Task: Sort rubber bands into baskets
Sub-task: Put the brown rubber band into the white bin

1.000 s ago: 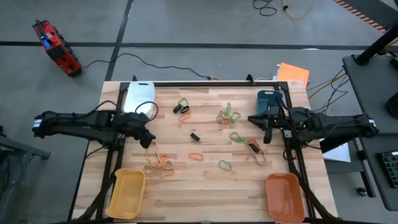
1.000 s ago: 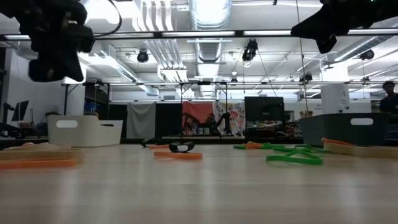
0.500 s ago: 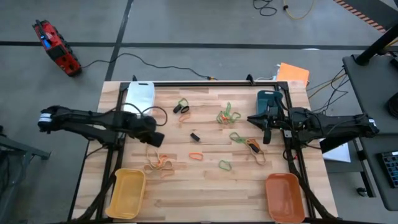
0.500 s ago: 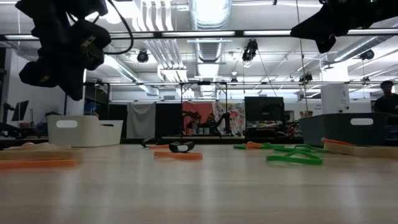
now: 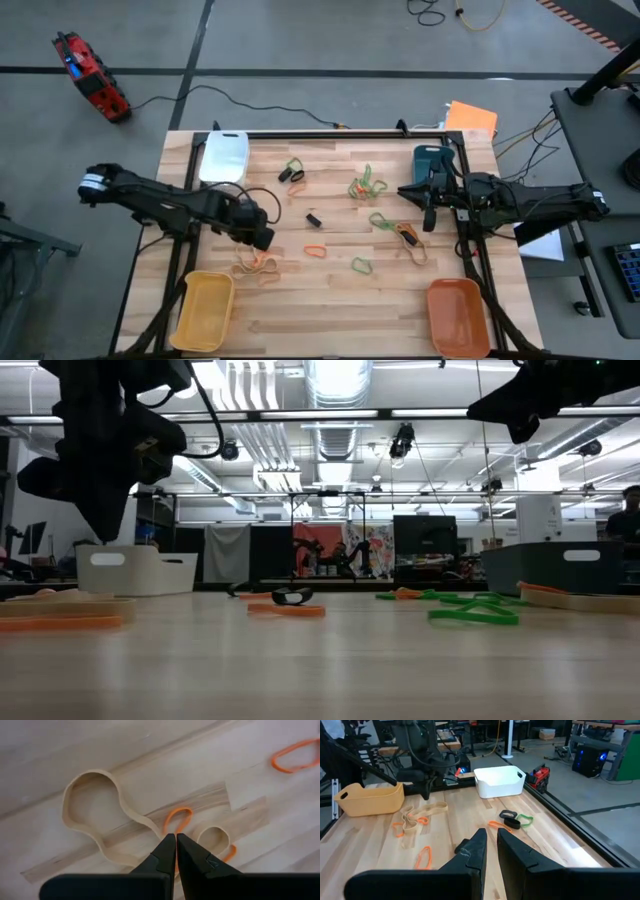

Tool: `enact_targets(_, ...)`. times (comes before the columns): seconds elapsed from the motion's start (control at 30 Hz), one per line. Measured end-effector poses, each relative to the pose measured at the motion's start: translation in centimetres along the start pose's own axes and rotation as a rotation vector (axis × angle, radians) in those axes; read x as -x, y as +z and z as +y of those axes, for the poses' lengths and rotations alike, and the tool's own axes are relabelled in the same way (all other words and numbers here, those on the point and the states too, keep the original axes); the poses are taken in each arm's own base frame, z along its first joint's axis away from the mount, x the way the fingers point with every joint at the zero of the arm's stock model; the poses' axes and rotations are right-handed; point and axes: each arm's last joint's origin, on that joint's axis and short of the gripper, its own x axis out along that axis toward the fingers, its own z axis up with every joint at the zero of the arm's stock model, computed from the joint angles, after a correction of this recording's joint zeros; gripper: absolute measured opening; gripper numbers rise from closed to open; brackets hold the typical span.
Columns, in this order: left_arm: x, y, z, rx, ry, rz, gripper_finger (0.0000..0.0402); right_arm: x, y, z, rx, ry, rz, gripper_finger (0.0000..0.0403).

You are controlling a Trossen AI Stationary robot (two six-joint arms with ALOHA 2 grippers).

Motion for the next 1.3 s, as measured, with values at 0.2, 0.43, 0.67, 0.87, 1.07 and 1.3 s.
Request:
enact_targets(0.2,-0.6,0.1,-0.6,-0.003,0.043,0.009,0.0,0.0,-0.1,0.0,0.001,0.0,0.007,0.0036)
enact_targets(0.43,-1.8,-0.1,-0.1,0.041,0.123,0.041,0.0001,-0.1,-0.8,0.0,-0.01,-0.003,0.05,0.0036)
enact_targets(0.67,-2.6,-0.1,-0.1,0.082,0.171,0.038,0.0043,-0.2,-0.7,0.0,-0.005,0.001,0.047,0.0036)
enact_targets(0.87,-3.7,-0.1,-0.1,0.111,0.225,0.055,0.0102,-0.5,-0.9,0.0,0.038,0.001,0.062,0.0036)
enact_targets(1.07,-4.7,0.0,-0.2,0.112,0.266,0.062,0.0145,-0.4,-0.9,0.0,0.049,0.002,0.061,0.0036)
enact_targets(1.3,-5.0,0.0,-0.4,0.109,0.26,0.062,0.0162,-0.4,-0.9,0.0,0.049,0.001,0.061,0.0036)
